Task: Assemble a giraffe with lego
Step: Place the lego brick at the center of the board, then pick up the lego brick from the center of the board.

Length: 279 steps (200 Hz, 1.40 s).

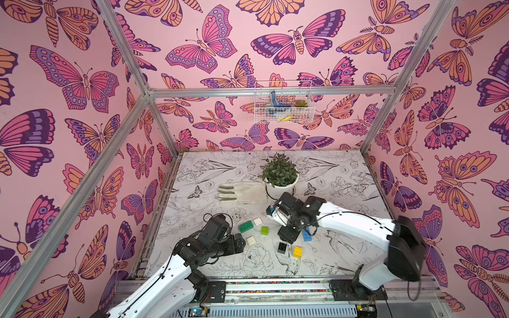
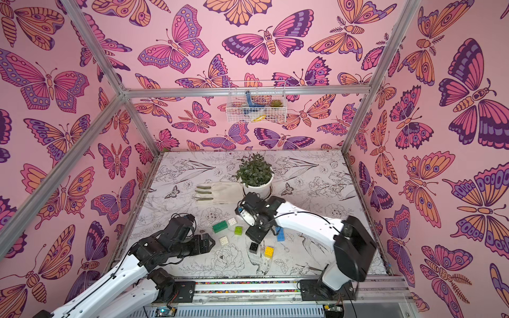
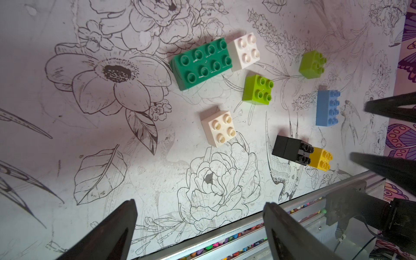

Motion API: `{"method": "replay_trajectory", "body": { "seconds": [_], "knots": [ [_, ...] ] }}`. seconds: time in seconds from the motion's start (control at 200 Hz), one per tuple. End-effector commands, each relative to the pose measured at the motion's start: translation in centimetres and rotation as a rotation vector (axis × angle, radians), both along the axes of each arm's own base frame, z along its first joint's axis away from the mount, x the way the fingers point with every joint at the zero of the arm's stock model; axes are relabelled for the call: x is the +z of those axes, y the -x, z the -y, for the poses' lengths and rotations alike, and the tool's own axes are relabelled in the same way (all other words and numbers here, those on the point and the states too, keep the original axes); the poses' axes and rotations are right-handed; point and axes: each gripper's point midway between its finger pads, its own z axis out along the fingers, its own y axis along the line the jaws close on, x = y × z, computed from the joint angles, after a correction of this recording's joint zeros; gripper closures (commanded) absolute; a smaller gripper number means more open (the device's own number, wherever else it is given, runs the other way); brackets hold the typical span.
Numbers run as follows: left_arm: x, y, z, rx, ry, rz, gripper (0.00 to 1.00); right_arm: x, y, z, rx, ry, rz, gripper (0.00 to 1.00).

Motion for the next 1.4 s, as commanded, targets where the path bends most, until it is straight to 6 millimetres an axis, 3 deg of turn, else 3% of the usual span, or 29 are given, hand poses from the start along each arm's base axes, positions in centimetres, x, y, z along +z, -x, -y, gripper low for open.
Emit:
{"method": "replay_trajectory", "body": {
  "seconds": [0.0, 0.065, 0.145, 0.386, 0.621, 0.686, 0.831, 0.946, 1.192, 1.392],
  "knots": [
    [0.6, 0.0, 0.0, -0.024, -0.013, 0.008, 0.07, -0.8, -1.3, 5.2, -0.332, 0.043, -0.001, 0.28],
    [0.8, 0.0, 0.1, -0.035, -0.013, 0.01, 0.07, -1.6, -1.6, 8.0, -0.448, 0.09, -0.022, 0.26],
    [1.0, -0.1, 0.3, -0.043, -0.014, 0.012, 0.07, -2.2, -1.9, 9.3, -0.514, 0.115, -0.024, 0.24],
    [1.6, -0.4, 1.0, -0.065, -0.014, 0.02, 0.07, -5.4, -3.2, 9.3, -0.553, 0.218, -0.046, 0.23],
    [1.6, -0.3, 1.0, -0.064, -0.018, 0.023, 0.07, -8.4, -2.4, 8.4, -0.531, 0.217, -0.128, 0.26],
    [1.4, -0.3, 1.0, -0.064, -0.022, 0.02, 0.07, -8.8, -2.3, 8.4, -0.524, 0.218, -0.132, 0.29],
    [1.4, -0.3, 1.0, -0.067, -0.027, 0.021, 0.07, -9.2, -2.1, 8.6, -0.5, 0.237, -0.14, 0.54],
    [1.4, -0.5, 0.9, -0.061, -0.034, 0.027, 0.07, -9.8, -1.7, 8.8, -0.491, 0.249, -0.156, 0.62],
    [1.3, -0.5, 0.9, -0.062, -0.035, 0.027, 0.07, -10.1, -1.4, 9.0, -0.47, 0.26, -0.162, 0.7],
    [1.3, -0.4, 0.8, -0.054, -0.03, 0.029, 0.07, -10.3, -1.2, 9.3, -0.429, 0.286, -0.168, 0.67]
  ]
}}
